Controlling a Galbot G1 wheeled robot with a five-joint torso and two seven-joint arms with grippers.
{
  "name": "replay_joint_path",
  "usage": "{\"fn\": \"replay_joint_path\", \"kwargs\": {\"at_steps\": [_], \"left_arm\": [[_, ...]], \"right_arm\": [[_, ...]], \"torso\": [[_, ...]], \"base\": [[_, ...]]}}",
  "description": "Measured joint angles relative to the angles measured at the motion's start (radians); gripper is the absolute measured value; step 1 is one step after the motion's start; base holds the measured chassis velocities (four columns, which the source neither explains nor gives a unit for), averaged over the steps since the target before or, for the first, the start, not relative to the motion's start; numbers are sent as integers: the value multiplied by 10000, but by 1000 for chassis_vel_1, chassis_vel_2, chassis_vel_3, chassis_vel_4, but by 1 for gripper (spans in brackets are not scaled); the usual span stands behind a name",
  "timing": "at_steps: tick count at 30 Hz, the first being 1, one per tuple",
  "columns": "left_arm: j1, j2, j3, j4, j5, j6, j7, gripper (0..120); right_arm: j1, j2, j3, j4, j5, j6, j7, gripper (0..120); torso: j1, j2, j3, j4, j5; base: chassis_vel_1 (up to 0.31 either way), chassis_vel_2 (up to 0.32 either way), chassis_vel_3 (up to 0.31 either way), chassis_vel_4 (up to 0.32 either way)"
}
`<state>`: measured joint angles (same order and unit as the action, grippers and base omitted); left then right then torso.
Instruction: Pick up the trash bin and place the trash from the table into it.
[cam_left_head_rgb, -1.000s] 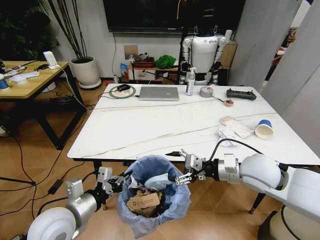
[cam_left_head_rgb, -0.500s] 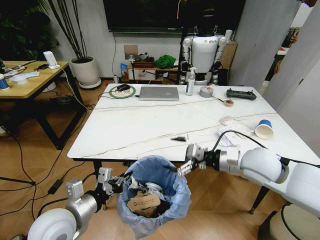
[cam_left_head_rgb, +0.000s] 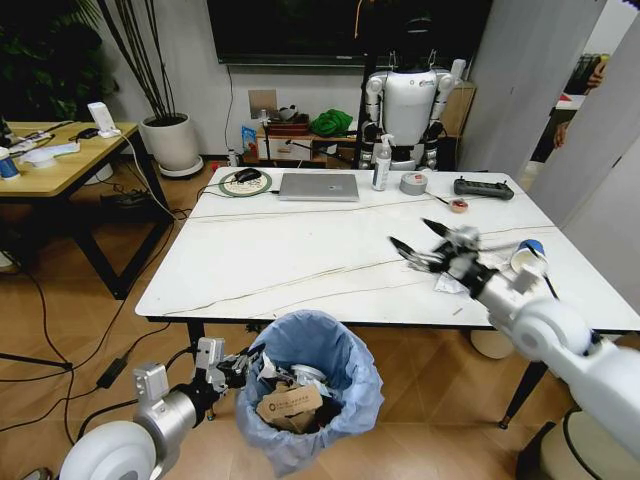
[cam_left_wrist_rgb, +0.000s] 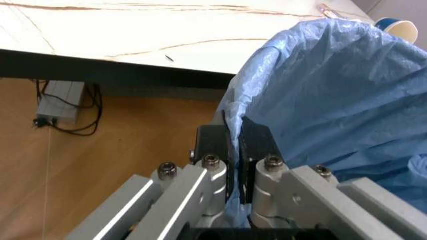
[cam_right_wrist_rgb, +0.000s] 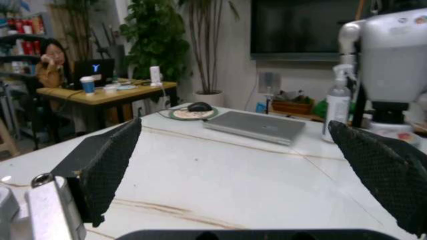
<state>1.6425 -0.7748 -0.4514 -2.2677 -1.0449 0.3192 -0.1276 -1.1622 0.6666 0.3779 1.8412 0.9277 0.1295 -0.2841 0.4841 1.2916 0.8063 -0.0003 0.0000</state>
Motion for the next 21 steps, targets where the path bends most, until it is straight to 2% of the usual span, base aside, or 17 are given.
{"fn": "replay_joint_path", "kwargs": {"at_steps": [4,5,10,16,21], "left_arm": [[89,-157,-44,3,140,-18,39,0],[89,-157,-44,3,140,-18,39,0],[161,-377,-150,-54,210,-55,57,0],[262,-442,-152,-143,320,-67,87,0],[303,-446,-152,-218,346,-73,87,0]], "right_arm": [[-1869,1008,1521,94,-539,85,-289,100],[-1869,1008,1521,94,-539,85,-289,100],[-3128,2244,2566,16,-1235,191,-768,100],[-3535,2794,3061,-50,-1331,279,-1107,100],[-3672,2904,3271,-11,-1323,282,-1218,100]], "torso": [[0,0,0,0,3],[0,0,0,0,3],[0,0,0,1,2],[0,1,-1,3,0],[0,1,0,4,-1]], "base": [[0,0,0,0],[0,0,0,0],[0,0,0,0],[0,0,0,0],[0,0,0,0]]}}
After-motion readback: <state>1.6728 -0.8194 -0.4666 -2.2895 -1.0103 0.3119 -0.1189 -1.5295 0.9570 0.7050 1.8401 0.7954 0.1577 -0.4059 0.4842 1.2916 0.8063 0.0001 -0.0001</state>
